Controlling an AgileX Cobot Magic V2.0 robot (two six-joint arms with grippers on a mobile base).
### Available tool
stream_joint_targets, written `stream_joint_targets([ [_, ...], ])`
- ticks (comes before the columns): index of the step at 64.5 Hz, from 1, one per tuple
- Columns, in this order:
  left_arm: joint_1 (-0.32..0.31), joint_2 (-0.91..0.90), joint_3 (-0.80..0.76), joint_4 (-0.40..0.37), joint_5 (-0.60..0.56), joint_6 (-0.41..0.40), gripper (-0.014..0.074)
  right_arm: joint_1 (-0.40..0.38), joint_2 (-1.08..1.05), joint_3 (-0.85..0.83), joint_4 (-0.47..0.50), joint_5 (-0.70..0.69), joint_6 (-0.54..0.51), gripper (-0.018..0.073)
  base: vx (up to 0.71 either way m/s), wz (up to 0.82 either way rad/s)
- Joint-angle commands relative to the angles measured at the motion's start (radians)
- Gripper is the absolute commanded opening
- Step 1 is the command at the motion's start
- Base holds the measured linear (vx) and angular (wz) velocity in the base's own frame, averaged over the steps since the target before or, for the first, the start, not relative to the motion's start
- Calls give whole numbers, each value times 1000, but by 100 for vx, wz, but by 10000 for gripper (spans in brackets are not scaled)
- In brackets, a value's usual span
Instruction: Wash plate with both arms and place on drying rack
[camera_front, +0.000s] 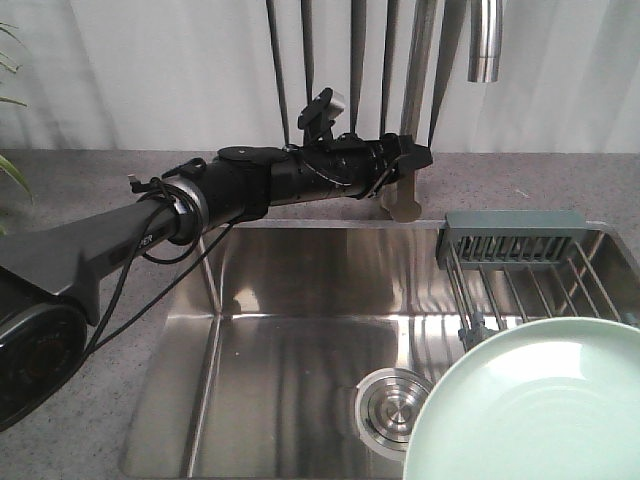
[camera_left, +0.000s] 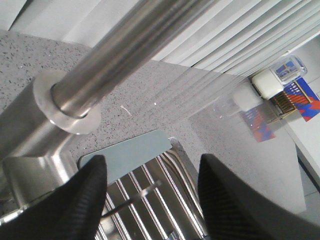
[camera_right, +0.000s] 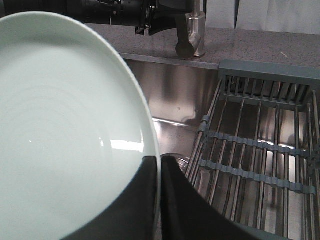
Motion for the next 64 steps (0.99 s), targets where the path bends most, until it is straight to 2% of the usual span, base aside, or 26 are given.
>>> stream_joint_targets([
  [1,-19,-72,-35,-91,74,-7,402,-3,14,-23,5,-75,0,-5,0,0],
  [25,-22,-72,-31,-87,229,-7,402,-3,14,-23,5,-75,0,-5,0,0],
  [44,-17,-75,-31,-92,242,-10,398,-3,14,-23,5,-75,0,-5,0,0],
  [64,53,-77,-105,-91,294,-101,398,-3,14,-23,5,-75,0,-5,0,0],
])
